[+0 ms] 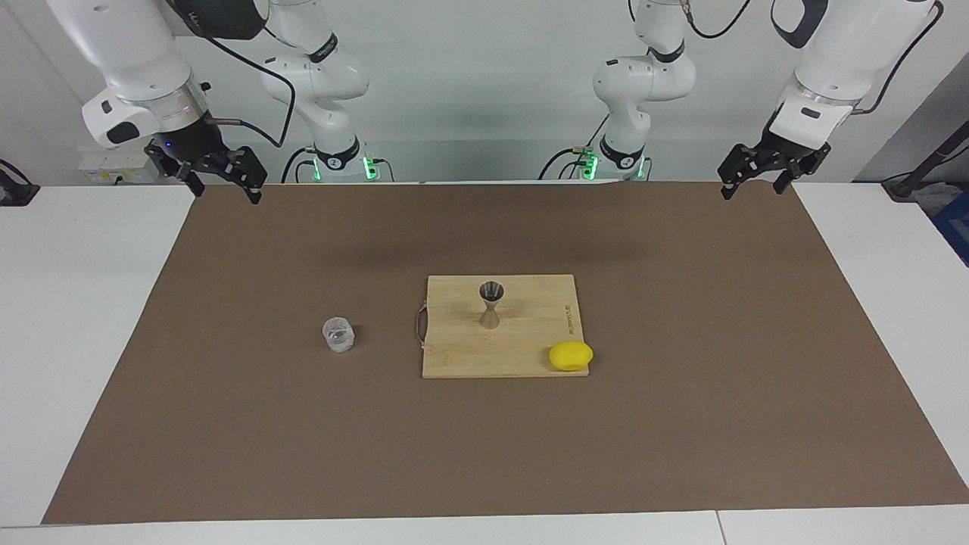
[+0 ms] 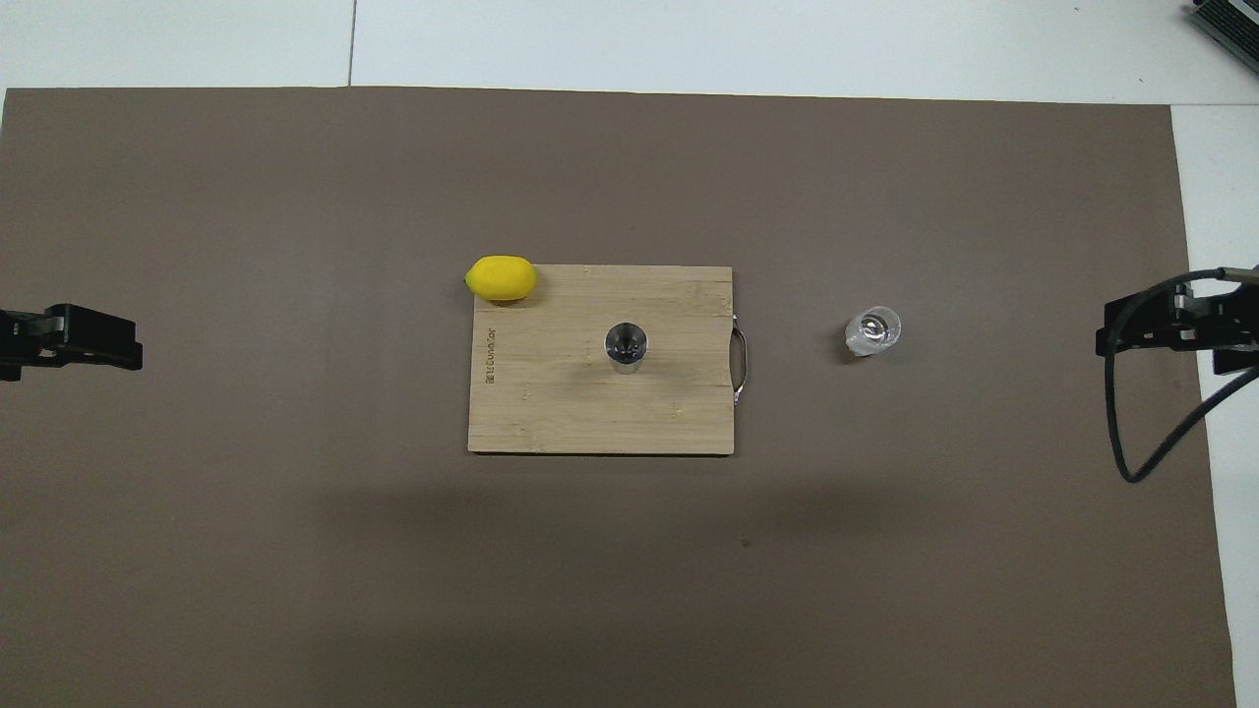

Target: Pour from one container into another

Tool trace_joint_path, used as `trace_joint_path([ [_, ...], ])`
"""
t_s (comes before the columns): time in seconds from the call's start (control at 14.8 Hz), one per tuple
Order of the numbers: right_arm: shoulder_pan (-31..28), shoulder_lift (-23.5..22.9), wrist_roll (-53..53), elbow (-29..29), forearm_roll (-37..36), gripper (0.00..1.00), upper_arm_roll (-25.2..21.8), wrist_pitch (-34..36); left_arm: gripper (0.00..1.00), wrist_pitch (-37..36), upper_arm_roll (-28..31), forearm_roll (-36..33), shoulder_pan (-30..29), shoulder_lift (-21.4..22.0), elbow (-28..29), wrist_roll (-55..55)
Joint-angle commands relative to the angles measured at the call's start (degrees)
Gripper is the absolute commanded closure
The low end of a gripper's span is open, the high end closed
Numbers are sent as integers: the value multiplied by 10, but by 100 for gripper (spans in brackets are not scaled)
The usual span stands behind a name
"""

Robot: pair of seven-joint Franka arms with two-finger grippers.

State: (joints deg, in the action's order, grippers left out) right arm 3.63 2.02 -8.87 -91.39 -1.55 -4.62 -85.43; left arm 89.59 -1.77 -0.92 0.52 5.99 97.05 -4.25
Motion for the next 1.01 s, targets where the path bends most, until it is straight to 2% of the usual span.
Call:
trace_joint_path([
  [0.0, 2, 8, 14, -10, -8, 0, -2, 2, 0, 3, 1, -9, 1, 4, -2, -4],
  [0.61, 1, 8, 15, -9, -1, 0, 0, -3, 0, 4, 1, -9, 0, 4, -2, -4],
  [0.95, 0, 11, 30, 12, -8, 0, -4, 8, 0, 4, 2, -9, 0, 5, -2, -4],
])
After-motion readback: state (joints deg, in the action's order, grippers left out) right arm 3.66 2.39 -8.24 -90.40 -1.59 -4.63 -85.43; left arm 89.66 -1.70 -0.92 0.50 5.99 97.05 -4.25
